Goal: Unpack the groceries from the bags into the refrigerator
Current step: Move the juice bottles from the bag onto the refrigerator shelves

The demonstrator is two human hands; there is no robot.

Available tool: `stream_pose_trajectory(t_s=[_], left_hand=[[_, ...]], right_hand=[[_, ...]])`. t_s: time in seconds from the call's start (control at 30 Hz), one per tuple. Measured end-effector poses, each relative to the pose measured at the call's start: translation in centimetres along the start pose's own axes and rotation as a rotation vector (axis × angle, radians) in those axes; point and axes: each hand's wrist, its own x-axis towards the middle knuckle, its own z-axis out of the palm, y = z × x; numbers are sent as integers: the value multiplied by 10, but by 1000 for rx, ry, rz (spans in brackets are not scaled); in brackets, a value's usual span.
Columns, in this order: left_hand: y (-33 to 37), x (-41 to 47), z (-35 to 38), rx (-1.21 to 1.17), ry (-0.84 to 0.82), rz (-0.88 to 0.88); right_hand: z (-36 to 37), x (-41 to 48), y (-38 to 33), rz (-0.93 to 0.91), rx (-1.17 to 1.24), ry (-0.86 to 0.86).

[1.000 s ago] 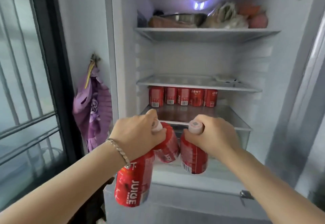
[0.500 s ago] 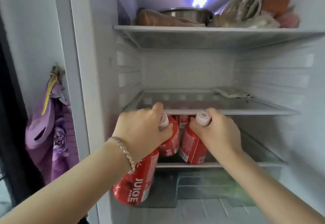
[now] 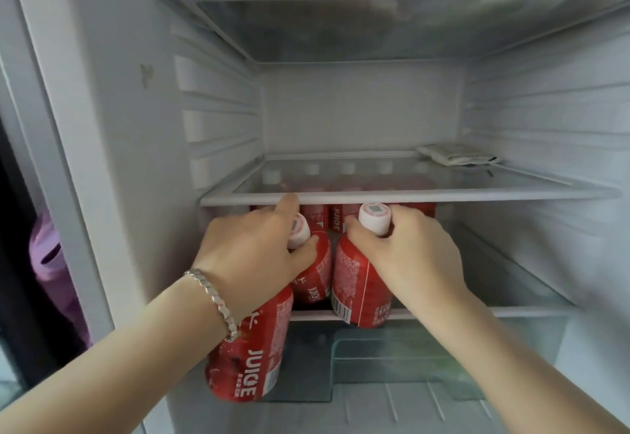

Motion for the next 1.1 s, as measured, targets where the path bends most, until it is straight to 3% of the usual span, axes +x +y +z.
stream_pose_trajectory(t_s=[0.1,0.17,0.23,0.37,0.47,0.73,0.9,0.97,1.03,1.1], left_hand=[[2,-1,1,-11,11,-20],[3,-3,0,-32,-4,-34],[3,-3,0,-40,-4,-39],[7,0,-3,-30,-28,-53],[7,1,-3,-49,-70,-83],[9,1,-5,-5,-64,-87],[8,1,-1,-12,-60,-96],[8,2,0,-14,-60,-90],[8,1,1,-19,-53,-80],[6,0,3,-33,-42,-81]], right_hand=[[-4,4,3,20,-21,-54],[-4,0,10,45,47,20],[-7,-3,23,150,199,113],[-4,17,68,448,619,131],[19,28,78,467,815,138],[83,48,48,-9,475,-209],[114,85,34,-11,382,-286],[122,97,28,-42,174,-354],[116,103,21,-164,-94,-531],[99,103,12,-228,-205,-681]])
